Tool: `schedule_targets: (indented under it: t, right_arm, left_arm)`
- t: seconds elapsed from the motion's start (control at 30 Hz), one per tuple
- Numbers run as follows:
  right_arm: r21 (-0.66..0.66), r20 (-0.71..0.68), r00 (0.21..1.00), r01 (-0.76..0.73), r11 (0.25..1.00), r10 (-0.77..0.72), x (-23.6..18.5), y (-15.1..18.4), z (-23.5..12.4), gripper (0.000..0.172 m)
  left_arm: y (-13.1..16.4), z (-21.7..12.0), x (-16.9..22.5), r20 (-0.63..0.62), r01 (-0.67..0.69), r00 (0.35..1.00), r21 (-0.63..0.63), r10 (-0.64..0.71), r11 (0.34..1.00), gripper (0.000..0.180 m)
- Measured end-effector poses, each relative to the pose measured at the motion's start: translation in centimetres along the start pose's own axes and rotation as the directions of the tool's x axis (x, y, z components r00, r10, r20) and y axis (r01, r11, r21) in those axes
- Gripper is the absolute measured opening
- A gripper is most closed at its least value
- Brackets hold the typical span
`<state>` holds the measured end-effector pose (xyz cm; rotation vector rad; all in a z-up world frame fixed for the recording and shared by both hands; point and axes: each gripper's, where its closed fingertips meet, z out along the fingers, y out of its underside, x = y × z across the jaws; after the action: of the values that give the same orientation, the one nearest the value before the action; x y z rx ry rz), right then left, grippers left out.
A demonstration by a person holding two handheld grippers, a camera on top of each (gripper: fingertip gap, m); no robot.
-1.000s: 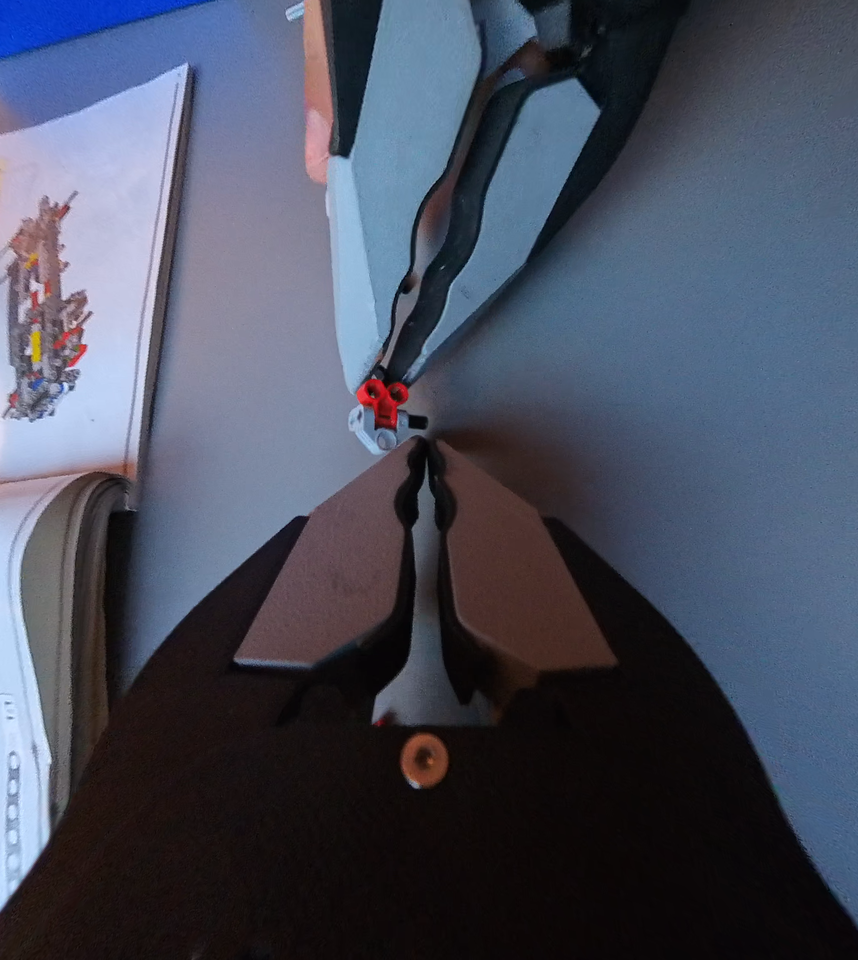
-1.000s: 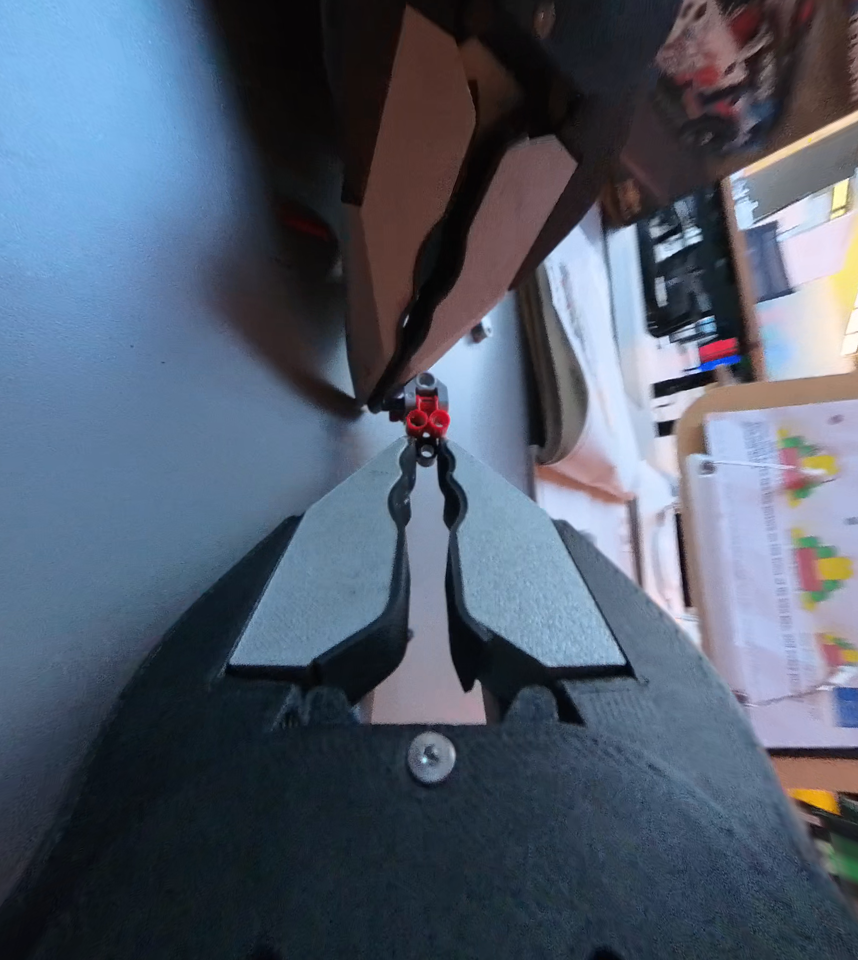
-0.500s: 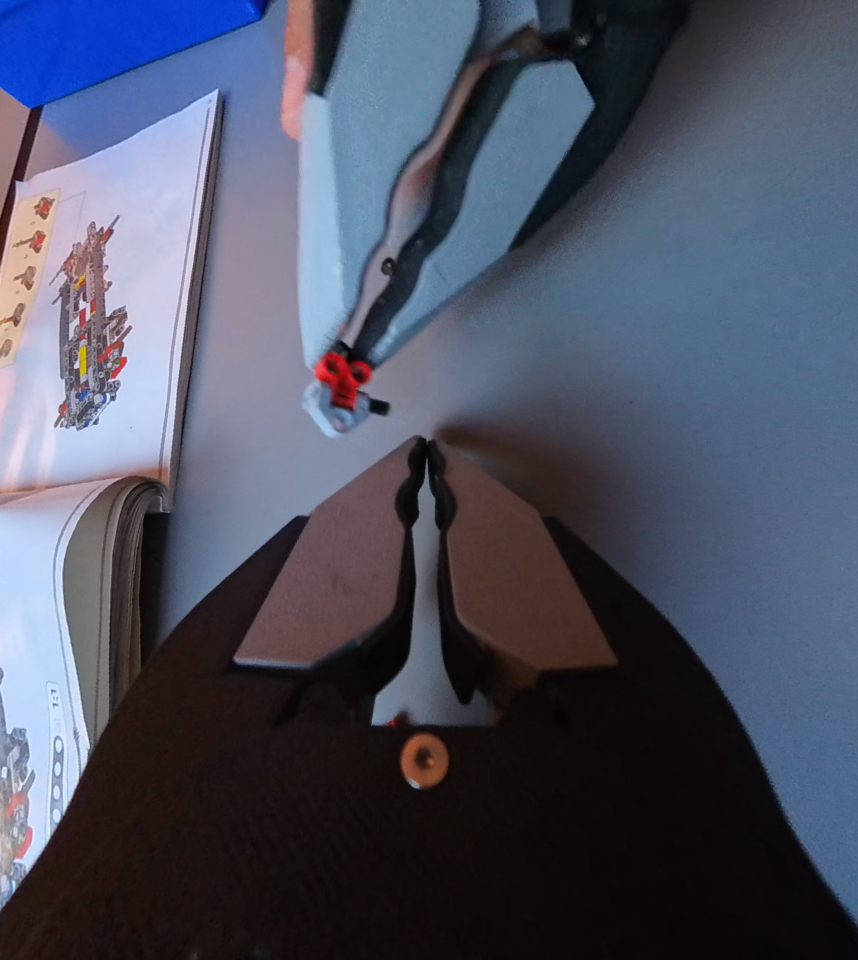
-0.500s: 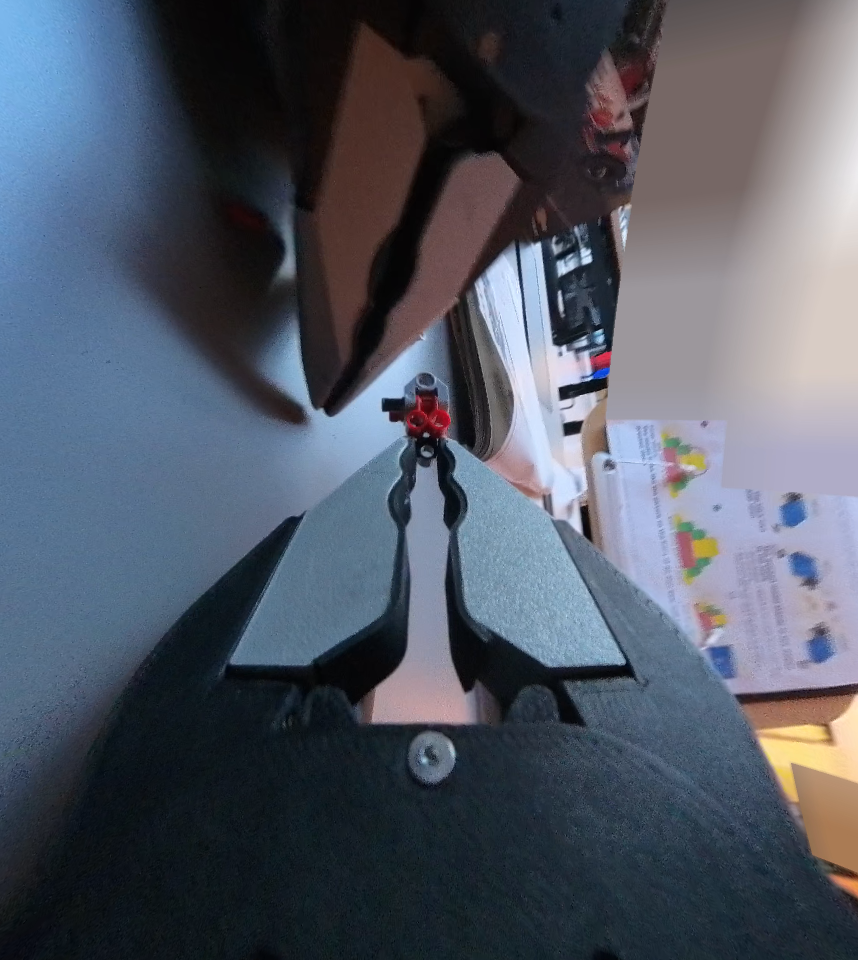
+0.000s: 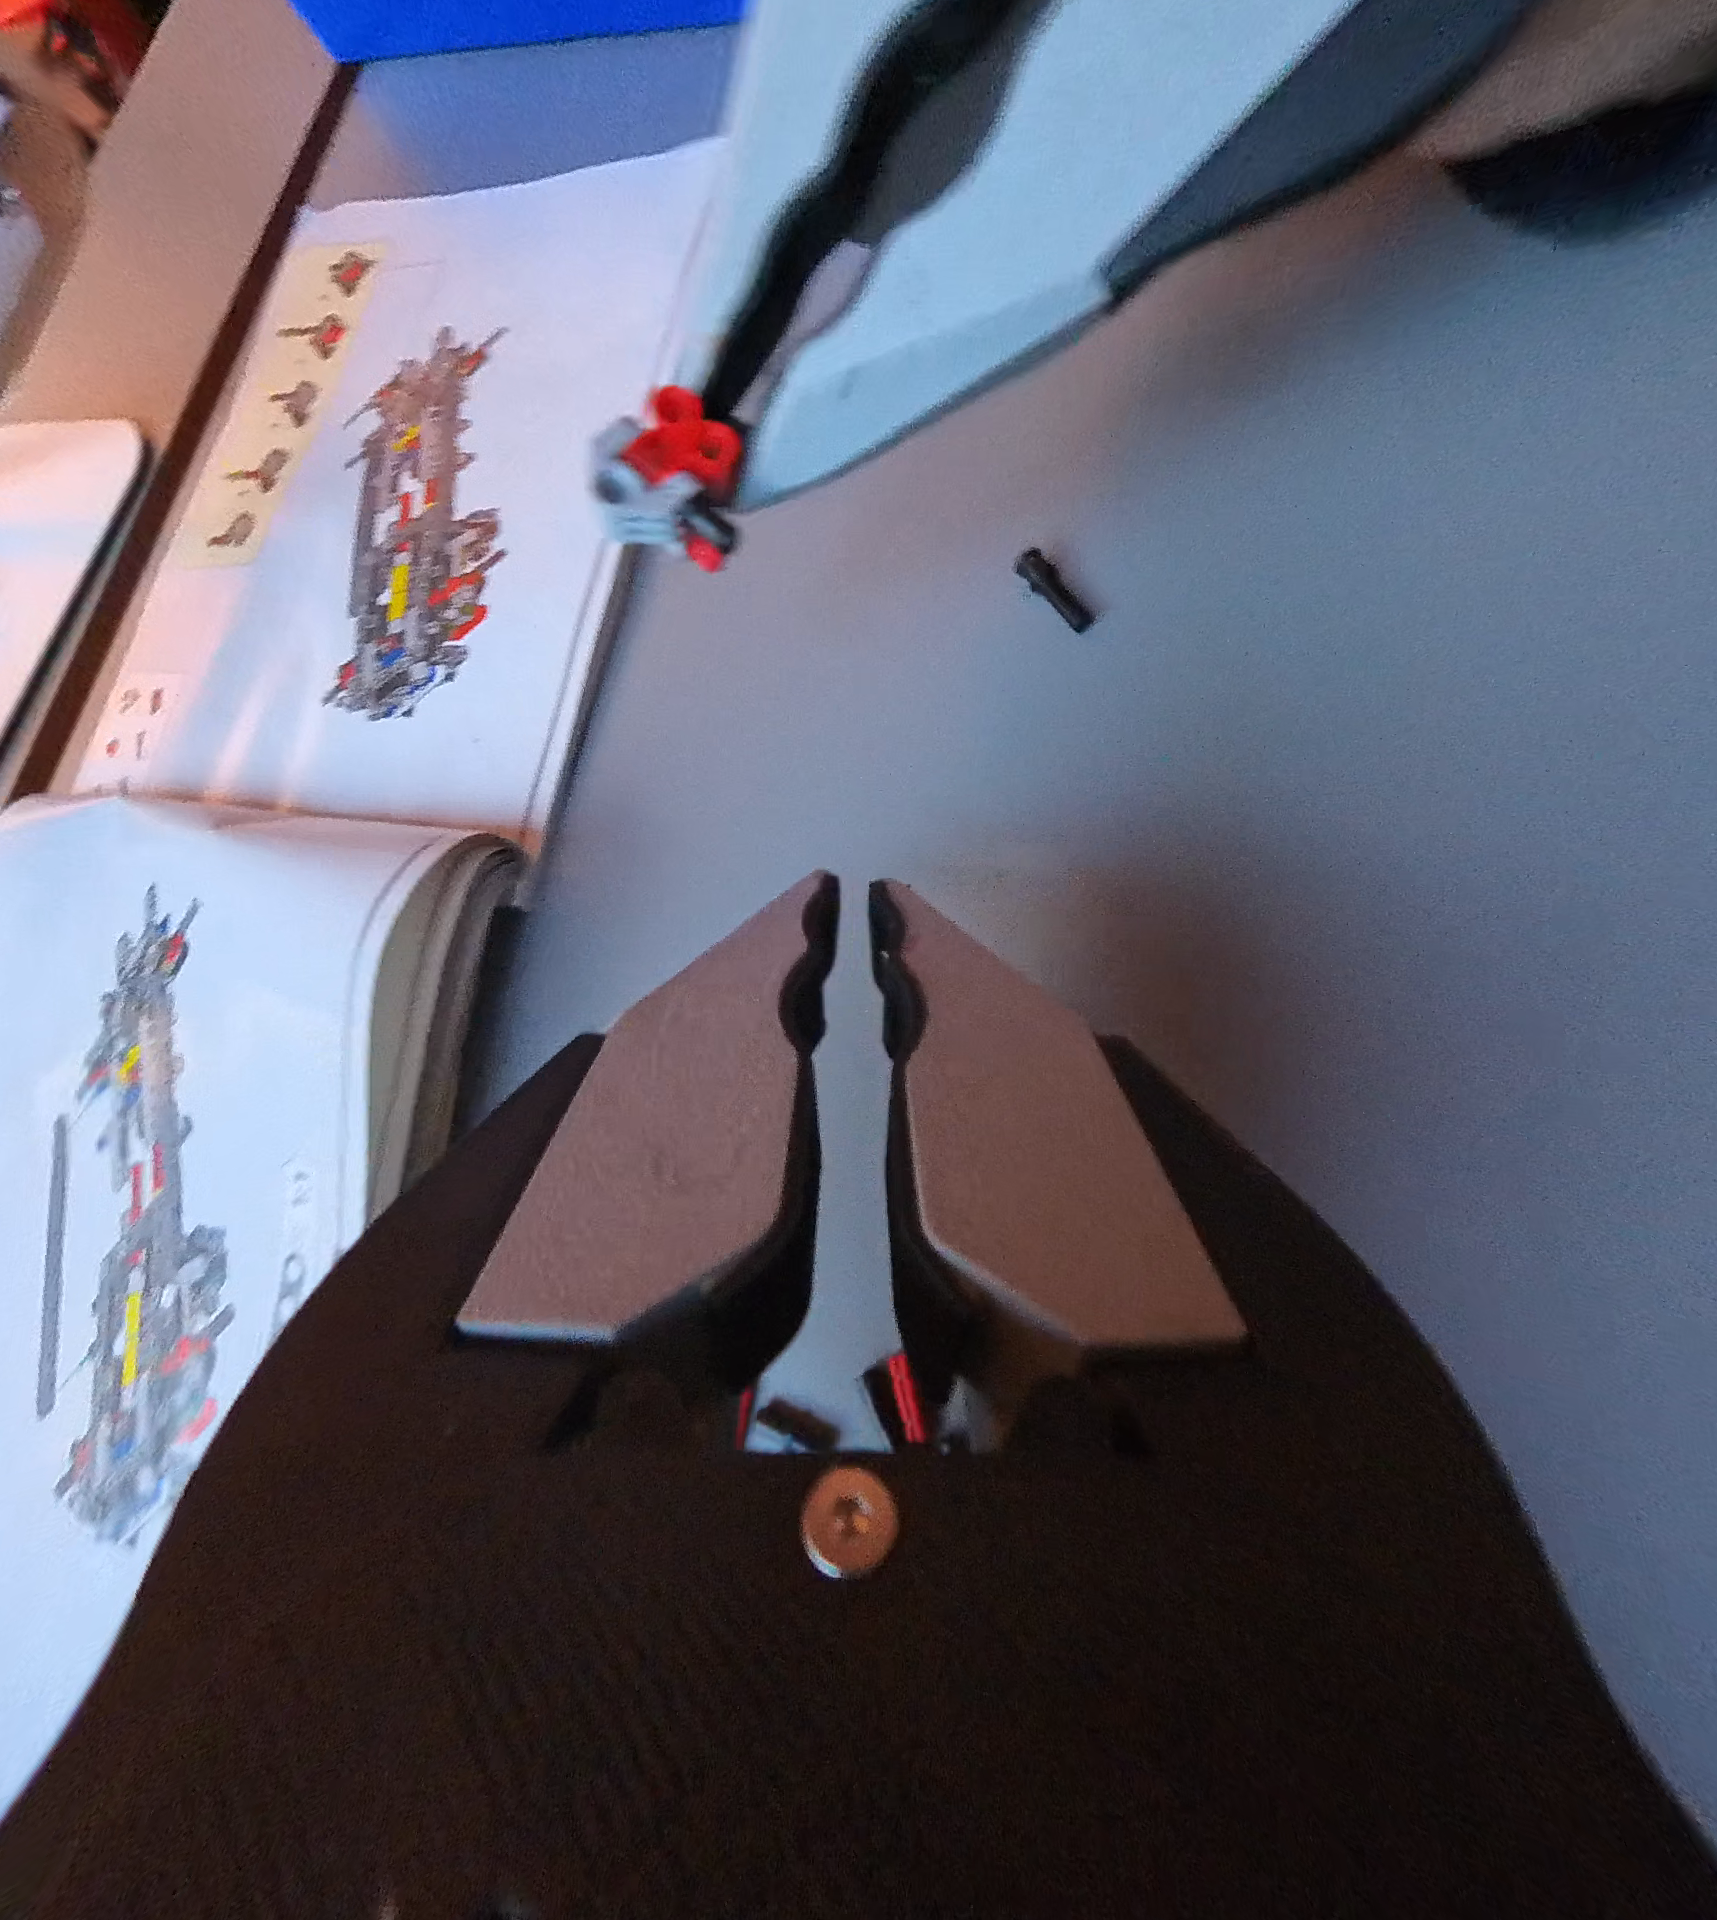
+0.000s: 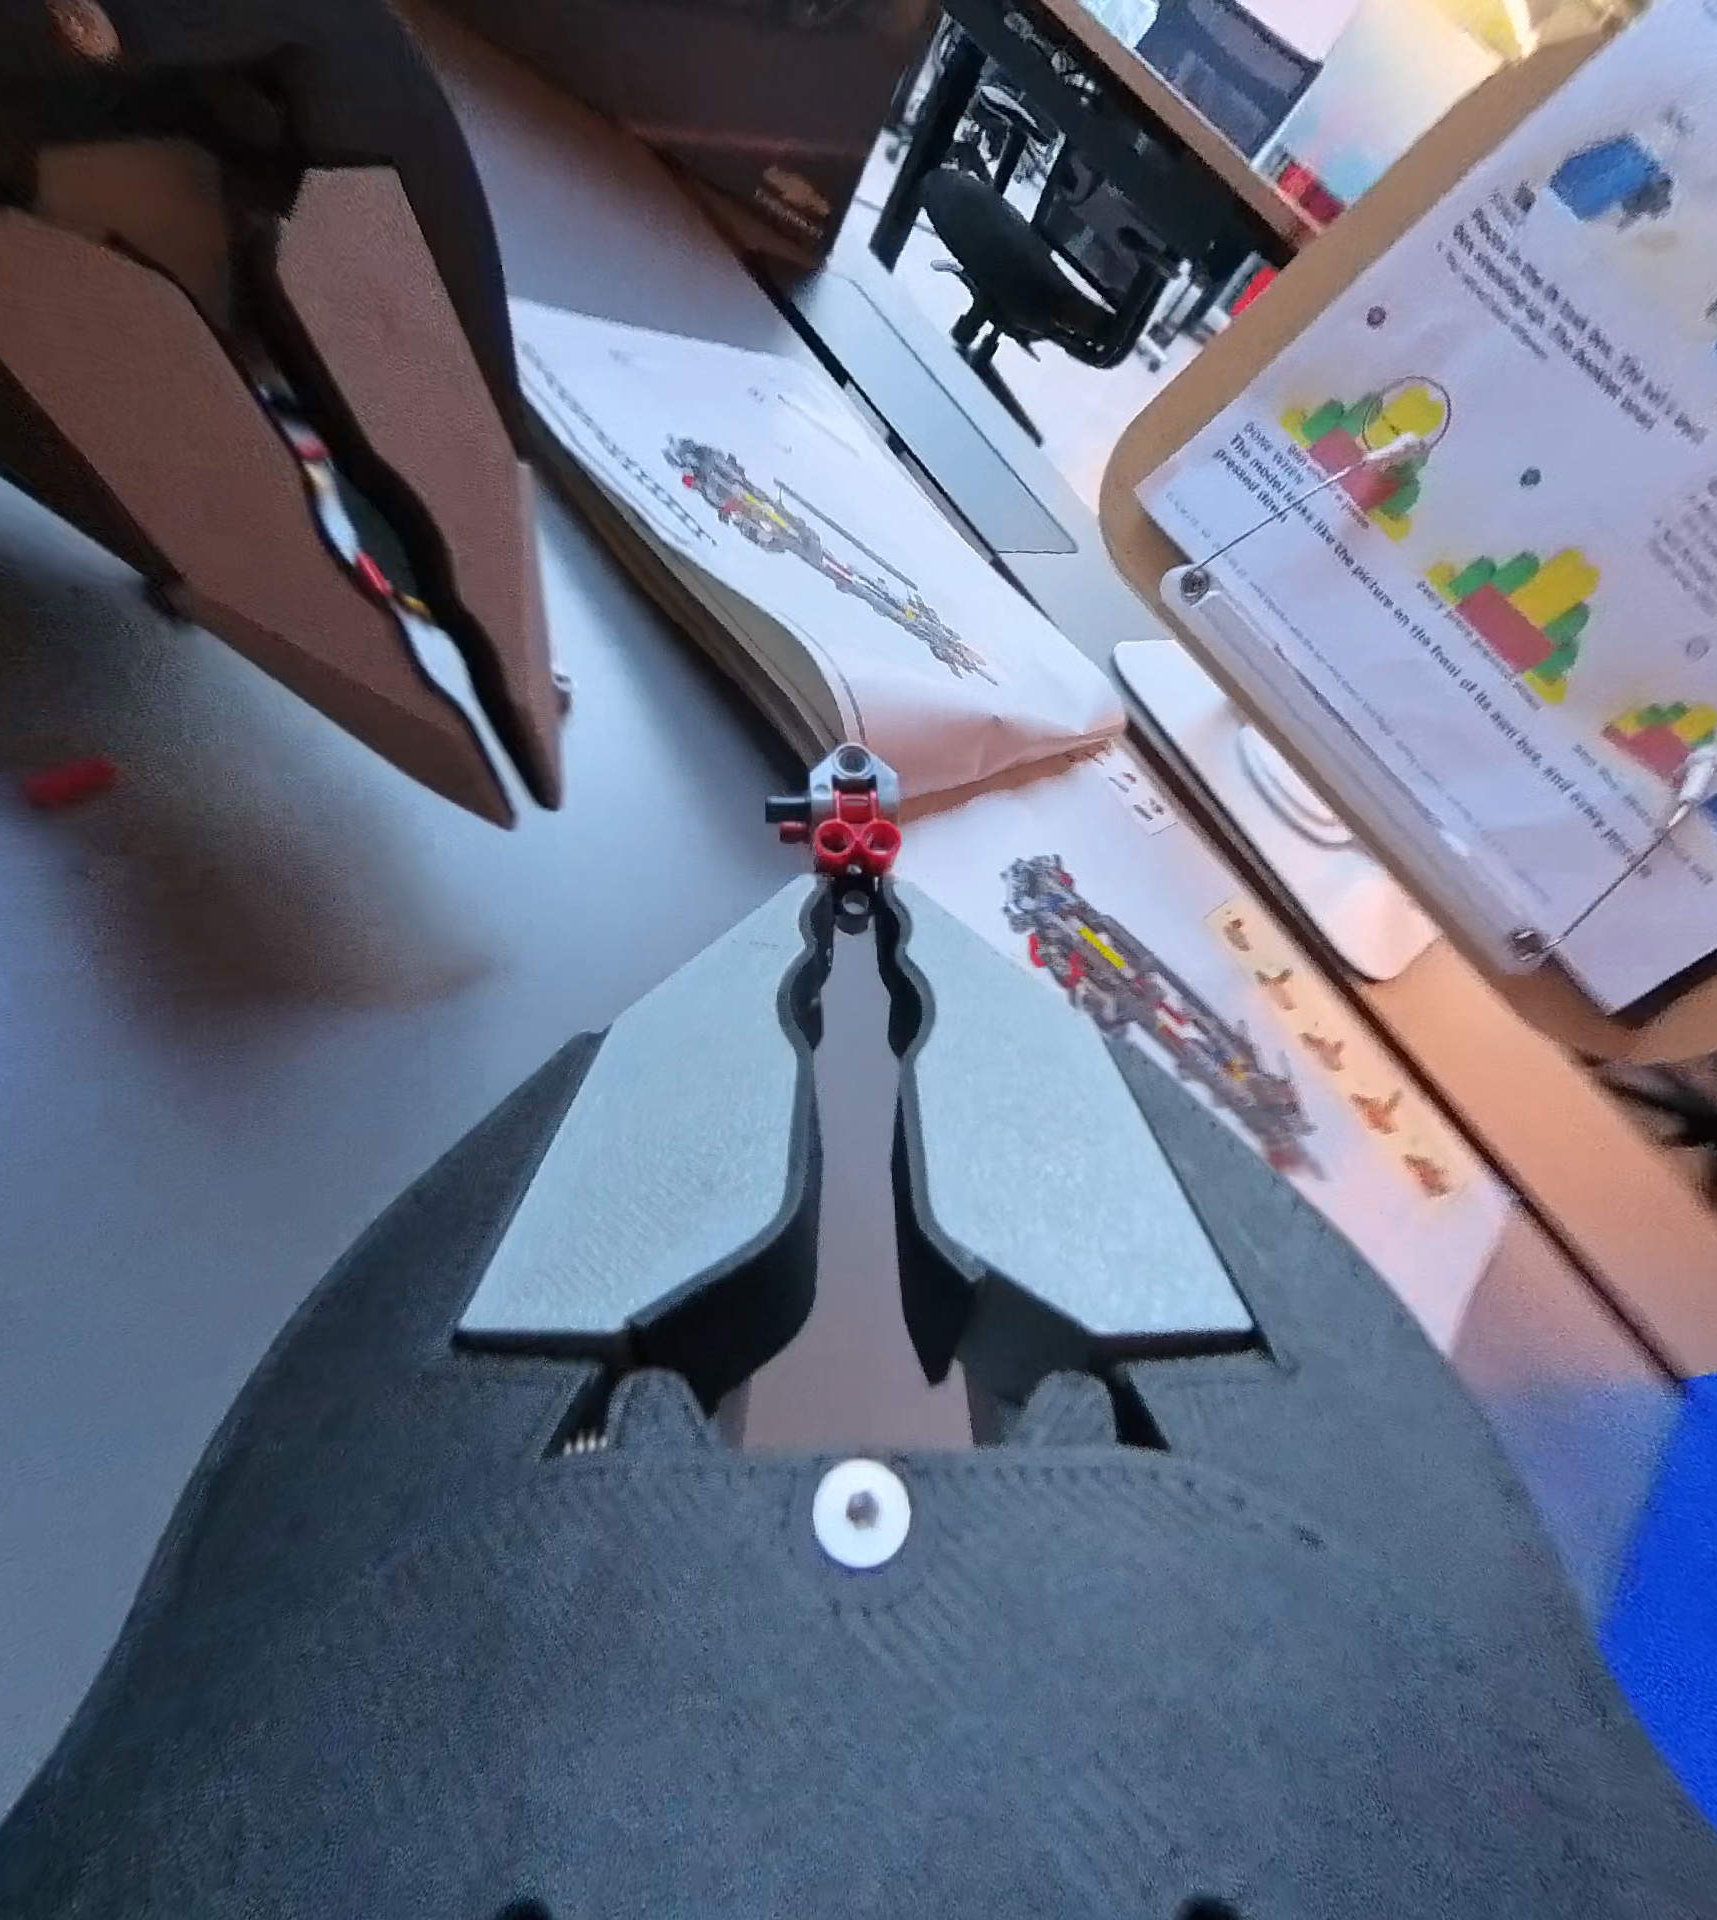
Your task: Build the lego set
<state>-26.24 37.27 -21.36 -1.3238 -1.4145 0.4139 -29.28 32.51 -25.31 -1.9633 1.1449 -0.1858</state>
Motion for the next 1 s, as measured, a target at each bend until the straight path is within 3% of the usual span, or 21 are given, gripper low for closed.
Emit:
schedule_targets:
  t: [0.1,0.2,0.37,0.47,0.6,0.77,1.0]
  right_arm:
    - [0.011,0.096,0.974,-0.209,0.978,0.207,-0.8,-0.6,-0.6,0.004]
    - [0.030,0.205,0.898,-0.403,0.915,0.389,-1.5,-1.4,-1.2,0.004]
    - [0.061,0.337,0.762,-0.603,0.795,0.552,-1.0,-2.4,-2.5,0.004]
    - [0.085,0.369,0.730,-0.643,0.761,0.576,-0.3,-2.8,-3.1,0.004]
    - [0.086,0.378,0.738,-0.629,0.773,0.559,-0.4,-2.8,-3.3,0.004]
    - [0.073,0.395,0.747,-0.605,0.793,0.535,-1.1,-2.7,-3.2,0.004]
    - [0.061,0.419,0.703,-0.653,0.755,0.574,-0.6,-2.4,-3.0,0.004]
  left_arm:
    - [-0.8,-1.2,-1.1,0.031,0.069,0.997,0.002,-0.069,0.998,0.015]
    - [-0.9,-2.0,-0.9,0.042,0.124,0.992,-0.017,-0.123,0.992,0.022]
    - [-2.1,-4.2,0.2,0.072,0.162,0.983,0.082,-0.168,0.983,0.021]
    - [-2.4,-5.2,0.5,0.096,0.182,0.976,0.138,-0.196,0.973,0.018]
    - [-3.1,-5.1,1.0,0.073,0.215,0.969,0.225,-0.237,0.950,0.012]
    - [-1.5,-3.3,1.9,0.054,0.195,0.977,0.157,-0.206,0.968,0.008]
    - [-0.1,-2.0,3.1,0.002,0.190,0.982,0.097,-0.191,0.977,0.006]
